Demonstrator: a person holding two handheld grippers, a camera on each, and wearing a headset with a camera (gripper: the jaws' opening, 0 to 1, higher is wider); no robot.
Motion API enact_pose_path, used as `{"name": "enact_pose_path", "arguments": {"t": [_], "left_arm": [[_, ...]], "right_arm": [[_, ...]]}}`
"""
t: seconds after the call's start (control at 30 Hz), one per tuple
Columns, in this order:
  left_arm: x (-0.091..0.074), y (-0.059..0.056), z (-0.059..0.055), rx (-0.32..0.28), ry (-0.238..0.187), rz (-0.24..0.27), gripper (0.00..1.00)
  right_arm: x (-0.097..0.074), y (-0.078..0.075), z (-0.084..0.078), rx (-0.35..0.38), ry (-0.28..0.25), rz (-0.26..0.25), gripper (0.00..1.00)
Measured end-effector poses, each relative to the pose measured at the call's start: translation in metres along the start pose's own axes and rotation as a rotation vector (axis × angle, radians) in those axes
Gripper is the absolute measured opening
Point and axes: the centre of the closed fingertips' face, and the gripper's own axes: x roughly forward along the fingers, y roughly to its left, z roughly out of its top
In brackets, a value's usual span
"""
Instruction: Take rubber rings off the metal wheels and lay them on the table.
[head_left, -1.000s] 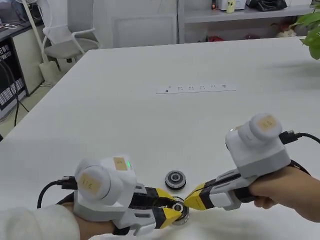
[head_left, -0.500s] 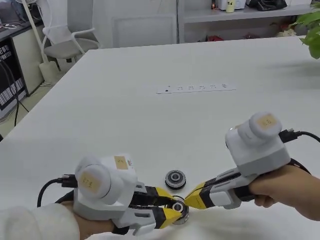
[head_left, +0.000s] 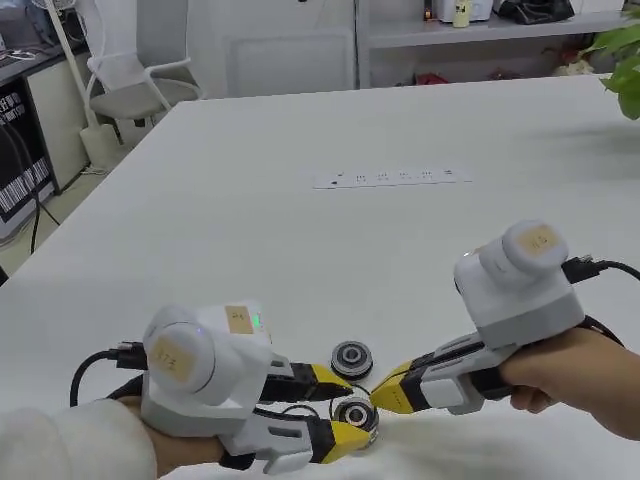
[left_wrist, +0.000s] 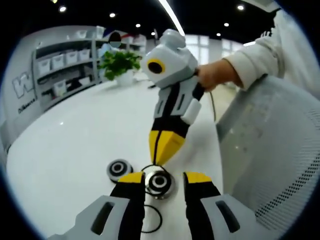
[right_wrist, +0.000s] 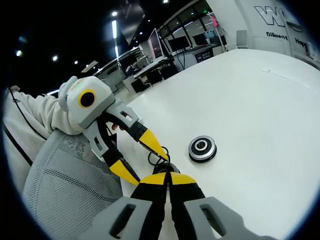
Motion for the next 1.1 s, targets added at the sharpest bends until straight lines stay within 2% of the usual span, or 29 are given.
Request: {"name": "enact_pose_path", "arguments": {"t": [0.23, 0.47, 0.9, 1.1], "left_arm": [[-0.006, 0.001, 0.007, 0.009, -0.018, 0.009, 0.39], [-0.012, -0.007, 0.017, -0.016, -0.052, -0.025, 0.53], [-0.015, -0.015, 0.021, 0.011, -0.054, -0.046, 0.67], [-0.02, -0.015, 0.028, 0.024, -0.071, -0.039, 0.71]], "right_arm": [[-0.002, -0.001, 0.001, 0.007, -0.006, -0.002, 0.0], [-0.003, 0.0, 0.005, 0.008, -0.02, -0.002, 0.0], [-0.007, 0.006, 0.017, 0.007, -0.061, 0.012, 0.0], [-0.007, 0.01, 0.021, 0.003, -0.077, 0.019, 0.0]]}}
